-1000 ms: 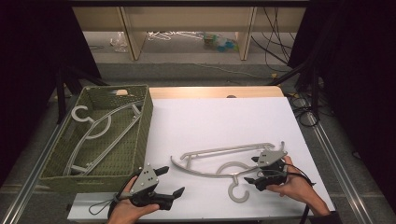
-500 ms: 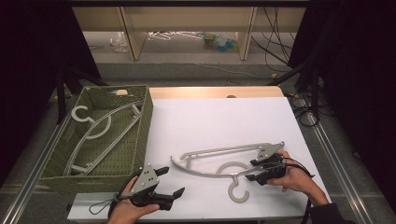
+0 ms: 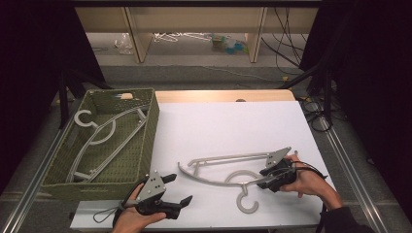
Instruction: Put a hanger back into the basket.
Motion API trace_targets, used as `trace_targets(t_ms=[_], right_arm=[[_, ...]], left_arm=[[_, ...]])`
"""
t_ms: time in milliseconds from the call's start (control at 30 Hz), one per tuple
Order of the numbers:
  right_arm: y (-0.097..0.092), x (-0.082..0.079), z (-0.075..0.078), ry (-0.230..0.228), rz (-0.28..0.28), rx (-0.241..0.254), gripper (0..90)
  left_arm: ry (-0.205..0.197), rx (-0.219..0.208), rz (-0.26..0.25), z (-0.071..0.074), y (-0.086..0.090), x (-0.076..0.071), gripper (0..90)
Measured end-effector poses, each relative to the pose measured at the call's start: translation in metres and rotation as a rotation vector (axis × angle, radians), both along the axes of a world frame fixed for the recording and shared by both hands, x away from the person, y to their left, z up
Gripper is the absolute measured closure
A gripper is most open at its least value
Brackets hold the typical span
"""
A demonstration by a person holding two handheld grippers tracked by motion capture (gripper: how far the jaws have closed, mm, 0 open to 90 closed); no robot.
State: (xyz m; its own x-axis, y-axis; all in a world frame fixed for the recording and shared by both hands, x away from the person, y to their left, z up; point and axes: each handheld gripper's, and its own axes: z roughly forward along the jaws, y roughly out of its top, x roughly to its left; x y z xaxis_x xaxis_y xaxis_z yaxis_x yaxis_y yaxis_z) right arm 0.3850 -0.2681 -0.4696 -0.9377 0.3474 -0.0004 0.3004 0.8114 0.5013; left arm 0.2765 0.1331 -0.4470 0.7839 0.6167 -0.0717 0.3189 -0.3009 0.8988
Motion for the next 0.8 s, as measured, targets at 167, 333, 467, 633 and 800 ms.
trace_targets(t_ms=[167, 333, 467, 633, 800], right_arm=[[0.002, 0.003, 0.002, 0.015, 0.025, -0.033, 54.3], [0.003, 0.006, 0.002, 0.022, 0.045, -0.044, 57.9], [0.005, 0.005, 0.004, 0.027, 0.05, -0.069, 61.0], [0.013, 0.005, 0.006, 0.035, 0.088, -0.117, 66.4], [0.014, 0.004, 0.007, 0.023, 0.126, -0.129, 70.7]], left_arm=[[0.006, -0.002, 0.002, 0.0, 0.0, -0.001, 16.6], [0.0, 0.002, -0.006, 0.0, 0.0, -0.001, 17.0], [-0.002, 0.005, -0.008, 0.0, 0.0, -0.001, 17.1], [-0.001, 0.009, -0.01, -0.001, -0.001, -0.001, 17.3], [-0.001, 0.009, -0.014, -0.001, -0.001, 0.0, 17.5]])
